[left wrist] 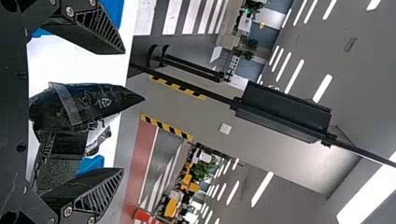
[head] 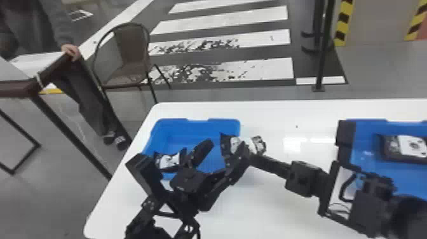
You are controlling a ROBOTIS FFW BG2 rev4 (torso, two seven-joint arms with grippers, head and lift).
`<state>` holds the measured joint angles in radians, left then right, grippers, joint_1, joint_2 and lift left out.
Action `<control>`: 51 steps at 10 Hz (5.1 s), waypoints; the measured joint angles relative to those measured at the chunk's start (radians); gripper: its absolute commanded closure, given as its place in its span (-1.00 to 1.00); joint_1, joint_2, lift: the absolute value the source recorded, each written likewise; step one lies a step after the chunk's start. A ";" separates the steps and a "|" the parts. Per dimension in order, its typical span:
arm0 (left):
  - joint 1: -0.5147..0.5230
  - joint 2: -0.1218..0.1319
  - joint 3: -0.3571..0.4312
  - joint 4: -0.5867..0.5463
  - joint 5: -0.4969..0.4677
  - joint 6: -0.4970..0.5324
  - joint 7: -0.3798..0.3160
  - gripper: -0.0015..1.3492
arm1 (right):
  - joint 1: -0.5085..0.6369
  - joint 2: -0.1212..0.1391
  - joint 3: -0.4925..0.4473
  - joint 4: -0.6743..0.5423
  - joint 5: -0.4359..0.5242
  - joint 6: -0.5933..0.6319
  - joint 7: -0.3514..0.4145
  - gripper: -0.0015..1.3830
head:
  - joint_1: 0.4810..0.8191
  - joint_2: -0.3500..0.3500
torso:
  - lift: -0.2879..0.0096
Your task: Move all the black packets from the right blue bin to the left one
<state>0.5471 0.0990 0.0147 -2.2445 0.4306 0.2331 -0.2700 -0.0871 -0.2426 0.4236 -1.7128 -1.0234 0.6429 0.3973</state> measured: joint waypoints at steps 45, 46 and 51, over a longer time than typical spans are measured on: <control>0.147 -0.036 0.043 0.047 -0.086 -0.564 0.074 -0.38 | -0.016 0.040 -0.515 0.077 0.845 0.145 -0.205 -0.74 | 0.27 -0.20 | -0.01; 0.147 -0.036 0.043 0.047 -0.086 -0.563 0.072 -0.38 | -0.049 0.036 -0.494 0.132 0.846 0.145 -0.206 -0.73 | 0.27 -0.19 | -0.01; 0.145 -0.036 0.047 0.049 -0.086 -0.552 0.069 -0.37 | -0.098 0.031 -0.472 0.237 0.816 0.203 -0.224 0.73 | 0.27 -0.17 | -0.01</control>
<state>0.6919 0.0627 0.0615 -2.1955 0.3449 -0.3193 -0.2010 -0.1854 -0.2117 -0.0480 -1.4755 -0.2073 0.8456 0.1734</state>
